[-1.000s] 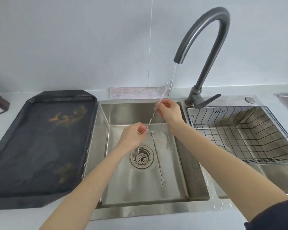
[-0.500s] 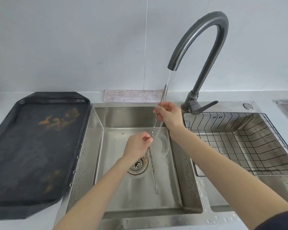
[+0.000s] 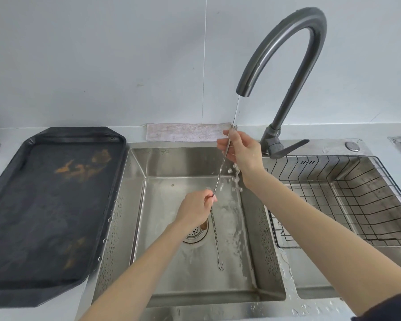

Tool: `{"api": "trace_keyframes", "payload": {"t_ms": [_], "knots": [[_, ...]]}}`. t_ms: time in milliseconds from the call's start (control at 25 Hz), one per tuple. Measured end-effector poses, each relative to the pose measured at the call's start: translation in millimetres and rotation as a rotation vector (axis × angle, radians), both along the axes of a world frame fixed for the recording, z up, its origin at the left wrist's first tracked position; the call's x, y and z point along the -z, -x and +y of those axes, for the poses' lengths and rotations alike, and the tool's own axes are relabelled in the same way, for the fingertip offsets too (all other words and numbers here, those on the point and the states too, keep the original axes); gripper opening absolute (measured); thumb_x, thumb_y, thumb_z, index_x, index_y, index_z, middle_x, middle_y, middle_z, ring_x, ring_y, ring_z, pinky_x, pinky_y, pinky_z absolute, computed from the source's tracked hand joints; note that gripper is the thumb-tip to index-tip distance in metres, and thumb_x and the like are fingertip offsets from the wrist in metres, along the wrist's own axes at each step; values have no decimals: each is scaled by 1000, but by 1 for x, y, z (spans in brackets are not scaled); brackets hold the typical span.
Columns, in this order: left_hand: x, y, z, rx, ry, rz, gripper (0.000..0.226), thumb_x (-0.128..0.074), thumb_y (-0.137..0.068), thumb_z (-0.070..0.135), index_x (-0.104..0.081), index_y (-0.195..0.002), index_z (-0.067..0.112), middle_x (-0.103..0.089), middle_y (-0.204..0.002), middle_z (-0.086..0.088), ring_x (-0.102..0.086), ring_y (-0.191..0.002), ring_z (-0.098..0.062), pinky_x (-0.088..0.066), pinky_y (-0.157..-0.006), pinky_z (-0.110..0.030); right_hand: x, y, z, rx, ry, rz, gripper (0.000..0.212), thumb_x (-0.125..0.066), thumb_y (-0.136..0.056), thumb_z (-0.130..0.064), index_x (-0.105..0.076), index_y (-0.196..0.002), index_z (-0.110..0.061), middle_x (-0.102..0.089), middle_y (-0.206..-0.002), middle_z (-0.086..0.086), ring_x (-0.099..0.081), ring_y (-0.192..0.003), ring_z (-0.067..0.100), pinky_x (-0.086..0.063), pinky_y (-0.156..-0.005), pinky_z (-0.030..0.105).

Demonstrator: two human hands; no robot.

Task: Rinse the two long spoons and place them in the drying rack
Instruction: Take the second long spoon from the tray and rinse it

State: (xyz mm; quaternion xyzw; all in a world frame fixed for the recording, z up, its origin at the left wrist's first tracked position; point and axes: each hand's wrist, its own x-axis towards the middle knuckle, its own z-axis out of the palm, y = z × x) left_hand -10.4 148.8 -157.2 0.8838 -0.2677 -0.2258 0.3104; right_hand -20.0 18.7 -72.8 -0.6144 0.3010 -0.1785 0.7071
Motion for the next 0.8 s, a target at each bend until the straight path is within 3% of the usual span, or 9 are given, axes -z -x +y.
{"api": "trace_keyframes", "payload": {"t_ms": [240, 360, 440, 560, 720, 800], "knots": [[2, 0, 4, -4, 11, -13, 23, -40, -94, 13, -62, -93, 7, -71, -100, -6, -64, -95, -24, -42, -76, -25, -8, -1, -5, 33, 33, -29, 16, -58, -88, -9, -58, -77, -20, -68, -74, -5, -67, -63, 0, -55, -74, 18], [-1, 2, 3, 23, 17, -22, 25, -37, -95, 10, -62, -94, 6, -70, -101, -7, -64, -94, -24, -45, -80, -28, -7, -3, -1, 30, 62, -12, 18, -56, -91, -19, -61, -74, -21, -68, -68, -6, -66, -55, -2, -54, -65, 14], [-3, 2, 3, 10, 37, 2, 25, -40, -95, 13, -63, -95, 6, -71, -102, -6, -65, -94, -21, -44, -79, -25, -6, -3, 0, 28, 43, -20, 20, -49, -95, -19, -63, -81, -16, -67, -71, -3, -66, -53, -3, -55, -62, 12], [-4, -2, 5, -12, 42, 35, 24, -44, -93, 18, -67, -95, 8, -73, -100, -5, -66, -95, -18, -40, -77, -18, -14, -6, -5, 15, -25, -88, 16, -47, -94, -5, -60, -105, -3, -66, -79, -2, -67, -59, -5, -55, -63, 9], [-11, -5, 2, 20, 65, 33, 26, -43, -93, 15, -67, -93, 7, -73, -98, -5, -63, -84, -13, -43, -81, -20, -24, -8, -7, -41, -135, -155, 17, -51, -91, 1, -59, -103, -8, -66, -85, -1, -67, -73, 2, -53, -69, 12], [-17, -8, -4, 31, 123, 36, 26, -42, -92, 12, -67, -89, 5, -73, -97, -7, -62, -82, -15, -46, -85, -23, -22, -3, -2, -77, -155, -129, 18, -51, -92, -2, -60, -107, -5, -67, -84, 0, -68, -68, -1, -54, -67, 10]]}}
